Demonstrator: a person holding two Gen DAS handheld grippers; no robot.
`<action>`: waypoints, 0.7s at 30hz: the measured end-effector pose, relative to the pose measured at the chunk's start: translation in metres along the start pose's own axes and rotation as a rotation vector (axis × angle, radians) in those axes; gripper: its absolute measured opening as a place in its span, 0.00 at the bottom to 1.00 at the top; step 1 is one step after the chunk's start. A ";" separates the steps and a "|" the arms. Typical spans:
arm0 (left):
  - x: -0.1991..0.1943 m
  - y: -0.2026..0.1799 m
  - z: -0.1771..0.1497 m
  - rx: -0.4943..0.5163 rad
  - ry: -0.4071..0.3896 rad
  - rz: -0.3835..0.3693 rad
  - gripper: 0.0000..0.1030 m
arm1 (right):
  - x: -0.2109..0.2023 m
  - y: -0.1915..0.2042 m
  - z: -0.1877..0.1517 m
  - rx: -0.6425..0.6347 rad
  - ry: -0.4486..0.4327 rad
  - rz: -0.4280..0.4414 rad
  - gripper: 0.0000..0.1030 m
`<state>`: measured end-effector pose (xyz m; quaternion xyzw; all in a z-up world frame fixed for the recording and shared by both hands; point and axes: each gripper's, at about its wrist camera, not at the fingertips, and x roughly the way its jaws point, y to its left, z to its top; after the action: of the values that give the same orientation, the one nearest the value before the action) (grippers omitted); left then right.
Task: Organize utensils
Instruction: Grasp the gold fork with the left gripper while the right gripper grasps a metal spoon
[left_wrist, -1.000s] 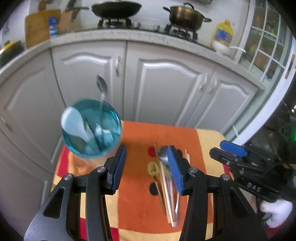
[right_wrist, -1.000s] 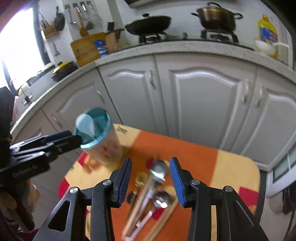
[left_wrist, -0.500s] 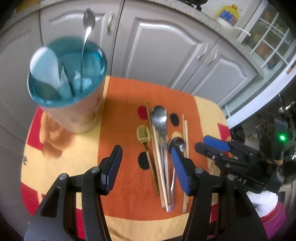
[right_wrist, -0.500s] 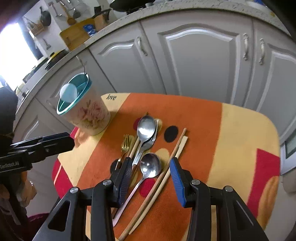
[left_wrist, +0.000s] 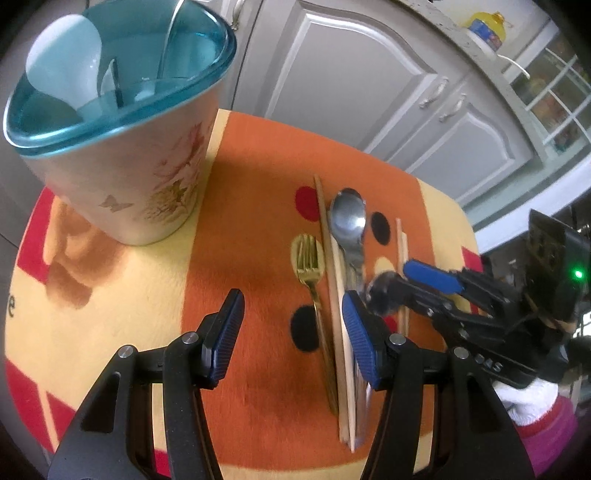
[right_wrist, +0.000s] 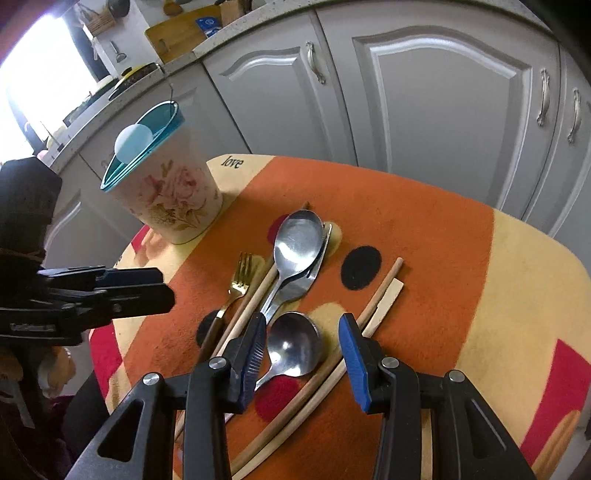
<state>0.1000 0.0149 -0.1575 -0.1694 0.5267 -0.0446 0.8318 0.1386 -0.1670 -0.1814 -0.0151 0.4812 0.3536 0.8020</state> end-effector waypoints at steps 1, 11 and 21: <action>0.003 0.000 0.001 -0.006 -0.005 0.000 0.53 | 0.001 -0.001 0.000 0.002 -0.001 0.010 0.39; 0.031 -0.004 0.013 -0.018 -0.043 0.016 0.41 | 0.006 -0.005 0.002 -0.002 0.004 0.066 0.39; 0.046 -0.004 0.019 0.009 -0.062 -0.005 0.23 | 0.012 -0.009 0.000 -0.018 0.020 0.117 0.39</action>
<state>0.1372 0.0036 -0.1883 -0.1683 0.5002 -0.0436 0.8483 0.1470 -0.1673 -0.1934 0.0021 0.4861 0.4042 0.7748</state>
